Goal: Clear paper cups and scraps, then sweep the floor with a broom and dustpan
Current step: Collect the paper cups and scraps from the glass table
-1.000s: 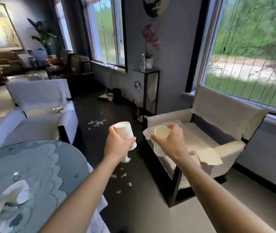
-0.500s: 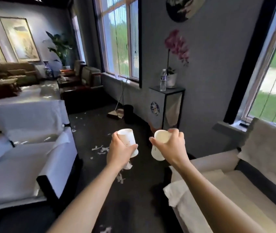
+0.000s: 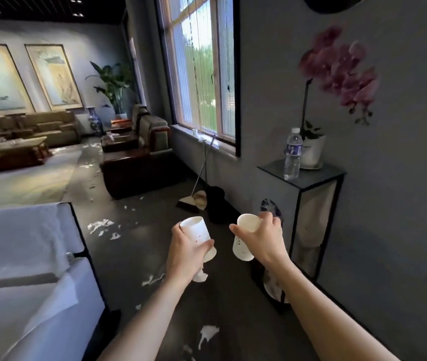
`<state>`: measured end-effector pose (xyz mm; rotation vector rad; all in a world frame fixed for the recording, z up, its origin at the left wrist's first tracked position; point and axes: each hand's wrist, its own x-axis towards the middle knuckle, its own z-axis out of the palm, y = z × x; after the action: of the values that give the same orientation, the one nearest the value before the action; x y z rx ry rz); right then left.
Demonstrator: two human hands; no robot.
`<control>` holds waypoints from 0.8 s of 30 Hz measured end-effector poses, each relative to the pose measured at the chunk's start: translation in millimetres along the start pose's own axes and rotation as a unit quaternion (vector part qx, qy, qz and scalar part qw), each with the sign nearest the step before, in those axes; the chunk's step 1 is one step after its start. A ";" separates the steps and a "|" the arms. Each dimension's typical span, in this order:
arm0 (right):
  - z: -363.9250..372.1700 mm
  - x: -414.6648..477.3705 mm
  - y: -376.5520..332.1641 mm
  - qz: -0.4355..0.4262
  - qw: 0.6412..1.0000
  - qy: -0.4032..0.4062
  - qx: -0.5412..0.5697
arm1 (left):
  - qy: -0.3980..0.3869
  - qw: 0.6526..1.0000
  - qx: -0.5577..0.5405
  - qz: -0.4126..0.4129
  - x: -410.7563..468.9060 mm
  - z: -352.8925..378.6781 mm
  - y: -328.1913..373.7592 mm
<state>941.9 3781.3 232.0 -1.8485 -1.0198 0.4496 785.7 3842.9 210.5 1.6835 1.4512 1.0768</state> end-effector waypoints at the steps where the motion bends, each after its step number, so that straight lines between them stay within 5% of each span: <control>1: 8.2 32.4 -2.6 0.003 1.000 -0.005 -0.003 | 0.002 1.000 -0.005 -0.002 29.4 10.3 3.0; 15: 190.6 463.8 -2.8 0.017 0.994 -0.072 -0.075 | 0.012 0.997 -0.059 -0.048 464.1 150.5 -60.1; 24: 265.1 734.5 -10.9 0.041 0.998 -0.013 -0.037 | -0.022 0.998 -0.028 -0.054 737.5 257.4 -52.4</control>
<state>1189.2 4521.2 197.4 -1.9600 -0.9929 0.4925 1026.6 4586.7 171.2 1.5619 1.4539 1.0065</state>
